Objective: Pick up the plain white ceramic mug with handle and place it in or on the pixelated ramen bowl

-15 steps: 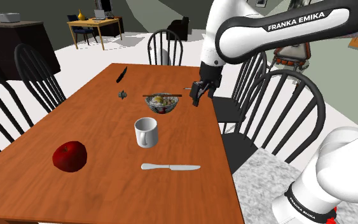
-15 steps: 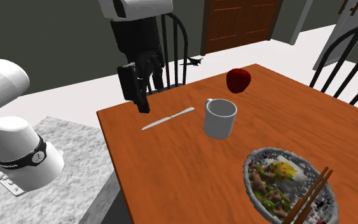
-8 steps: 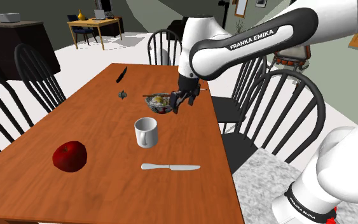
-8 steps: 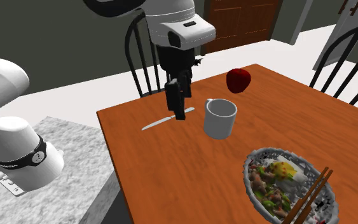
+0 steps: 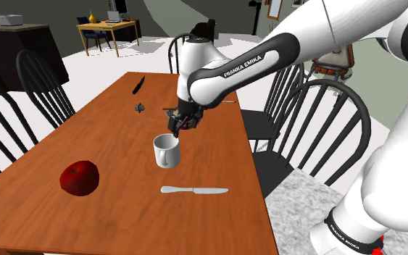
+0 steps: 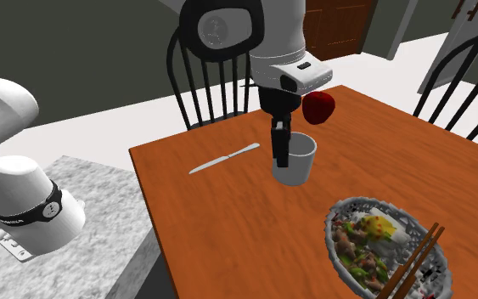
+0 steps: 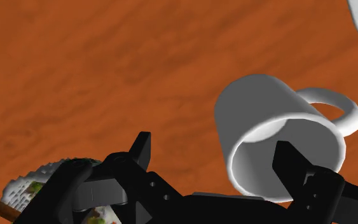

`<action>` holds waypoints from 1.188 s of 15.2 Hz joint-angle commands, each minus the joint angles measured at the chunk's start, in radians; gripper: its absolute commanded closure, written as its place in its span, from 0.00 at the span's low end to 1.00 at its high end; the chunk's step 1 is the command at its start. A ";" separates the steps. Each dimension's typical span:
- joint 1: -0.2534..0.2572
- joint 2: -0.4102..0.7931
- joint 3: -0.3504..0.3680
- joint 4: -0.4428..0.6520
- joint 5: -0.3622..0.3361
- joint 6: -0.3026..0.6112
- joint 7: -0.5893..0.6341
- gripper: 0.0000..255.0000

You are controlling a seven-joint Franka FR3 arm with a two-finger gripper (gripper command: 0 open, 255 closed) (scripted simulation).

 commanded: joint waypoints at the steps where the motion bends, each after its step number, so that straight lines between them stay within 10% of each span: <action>1: 0.015 0.074 0.007 0.056 -0.030 0.024 0.033 0.00; 17: 0.030 0.181 -0.004 0.075 -0.075 0.109 0.066 0.00; 18: 0.030 0.181 -0.004 0.075 -0.075 0.109 0.066 1.00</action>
